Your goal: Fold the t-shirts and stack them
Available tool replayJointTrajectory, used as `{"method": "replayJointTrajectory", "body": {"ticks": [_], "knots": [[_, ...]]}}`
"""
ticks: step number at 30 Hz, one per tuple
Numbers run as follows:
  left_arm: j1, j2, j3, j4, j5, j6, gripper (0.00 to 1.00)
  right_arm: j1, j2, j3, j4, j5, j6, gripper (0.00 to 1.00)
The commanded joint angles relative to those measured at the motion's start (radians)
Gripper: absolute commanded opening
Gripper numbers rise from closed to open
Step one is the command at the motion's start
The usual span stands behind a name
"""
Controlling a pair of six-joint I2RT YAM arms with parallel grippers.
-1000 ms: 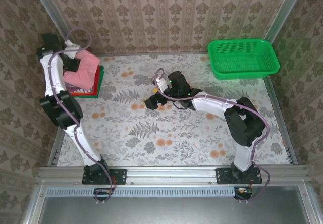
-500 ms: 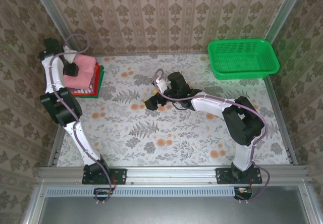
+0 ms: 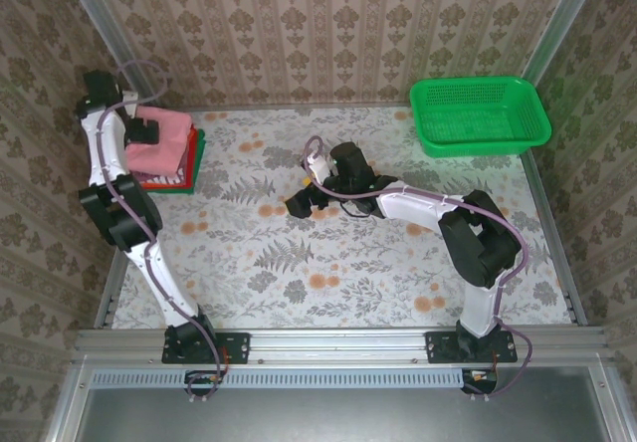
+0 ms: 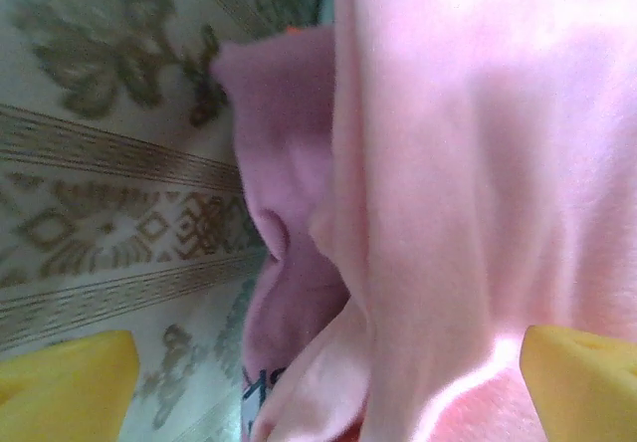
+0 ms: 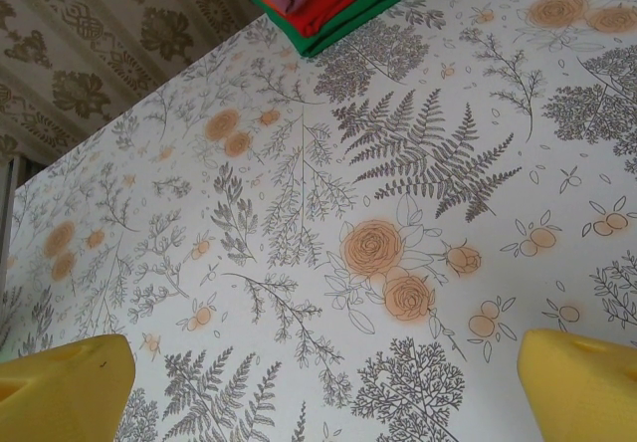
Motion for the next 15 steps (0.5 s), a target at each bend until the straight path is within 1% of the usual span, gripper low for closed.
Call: {"method": "replayJointTrajectory", "body": {"ticks": [1, 3, 7, 9, 10, 11, 12, 15], "knots": [[-0.042, -0.108, -0.033, 0.075, -0.050, -0.055, 1.00, -0.004, 0.006, 0.019, -0.005, 0.005, 0.020, 1.00], [-0.058, -0.116, -0.037, 0.083, -0.010, -0.062, 1.00, -0.004, 0.007, 0.020, -0.004, 0.004, 0.022, 1.00], [-0.049, -0.060, 0.009, 0.079, 0.145, -0.139, 0.98, -0.004, 0.007, 0.021, -0.007, 0.001, 0.022, 1.00], [-0.034, -0.008, 0.049, 0.068, 0.235, -0.187, 0.93, -0.004, 0.005, 0.018, -0.010, 0.002, 0.018, 1.00], [-0.025, 0.020, 0.067, 0.064, 0.289, -0.212, 0.87, -0.004, 0.004, 0.016, -0.011, 0.003, 0.018, 1.00], [-0.014, 0.043, 0.080, 0.062, 0.324, -0.233, 0.84, -0.004, 0.001, 0.014, -0.011, 0.005, 0.018, 1.00], [-0.004, 0.068, 0.089, 0.064, 0.344, -0.263, 0.83, -0.006, 0.001, 0.014, -0.014, 0.005, 0.017, 1.00], [0.028, 0.112, 0.086, 0.082, 0.338, -0.327, 0.85, -0.006, -0.003, 0.008, -0.017, 0.007, 0.019, 1.00]]}}
